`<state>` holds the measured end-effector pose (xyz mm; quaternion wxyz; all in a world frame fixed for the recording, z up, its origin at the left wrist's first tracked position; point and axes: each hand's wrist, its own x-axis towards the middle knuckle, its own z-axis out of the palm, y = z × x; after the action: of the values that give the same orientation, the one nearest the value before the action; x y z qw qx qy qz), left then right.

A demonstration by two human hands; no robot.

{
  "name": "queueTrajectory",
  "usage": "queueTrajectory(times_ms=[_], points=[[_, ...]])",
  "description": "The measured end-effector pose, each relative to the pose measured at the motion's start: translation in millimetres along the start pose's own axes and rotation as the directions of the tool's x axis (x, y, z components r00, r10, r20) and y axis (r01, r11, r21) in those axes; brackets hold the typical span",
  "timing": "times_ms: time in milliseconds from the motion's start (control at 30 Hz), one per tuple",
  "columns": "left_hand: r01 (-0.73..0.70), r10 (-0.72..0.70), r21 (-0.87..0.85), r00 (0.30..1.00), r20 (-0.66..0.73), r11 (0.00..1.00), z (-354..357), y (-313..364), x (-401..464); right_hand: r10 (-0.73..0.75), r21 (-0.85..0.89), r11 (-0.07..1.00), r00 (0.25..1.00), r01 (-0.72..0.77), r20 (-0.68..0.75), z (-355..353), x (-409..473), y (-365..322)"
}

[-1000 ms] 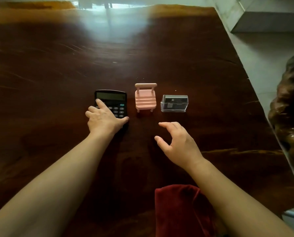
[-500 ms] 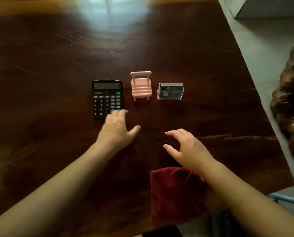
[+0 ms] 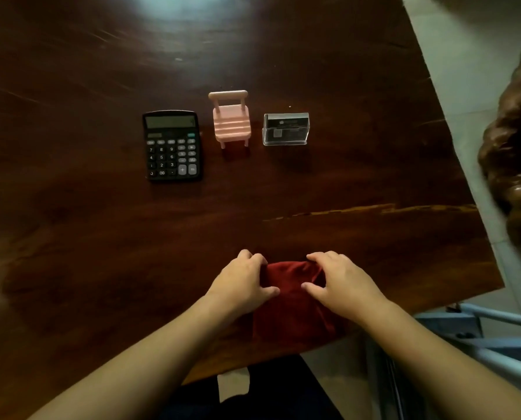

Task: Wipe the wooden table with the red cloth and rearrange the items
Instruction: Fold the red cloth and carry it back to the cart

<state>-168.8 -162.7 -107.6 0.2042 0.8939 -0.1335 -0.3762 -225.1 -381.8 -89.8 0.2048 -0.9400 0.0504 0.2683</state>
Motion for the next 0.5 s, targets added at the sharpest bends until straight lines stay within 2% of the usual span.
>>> queueTrajectory(times_ms=[100,267,367,500], points=[[0.040,-0.040,-0.006,0.999,-0.025,0.999,7.4,2.1,1.8,0.057,0.031,0.998,0.998,-0.057,0.009,6.1,-0.1,6.1],[0.054,-0.052,-0.064,0.998,0.038,0.996,1.6,3.3,3.4,0.123,0.126,0.983,0.989,-0.132,0.077,2.9,-0.5,7.8],[0.061,-0.036,-0.208,0.992,0.119,0.976,-5.8,1.0,-2.6,0.134,0.197,0.969,0.986,-0.151,0.096,-3.4,-7.8,3.3],[0.025,0.053,-0.397,0.981,0.184,0.918,-19.7,-12.8,-23.6,0.143,0.431,0.885,0.984,-0.174,0.105,-13.7,-32.8,-14.2]])
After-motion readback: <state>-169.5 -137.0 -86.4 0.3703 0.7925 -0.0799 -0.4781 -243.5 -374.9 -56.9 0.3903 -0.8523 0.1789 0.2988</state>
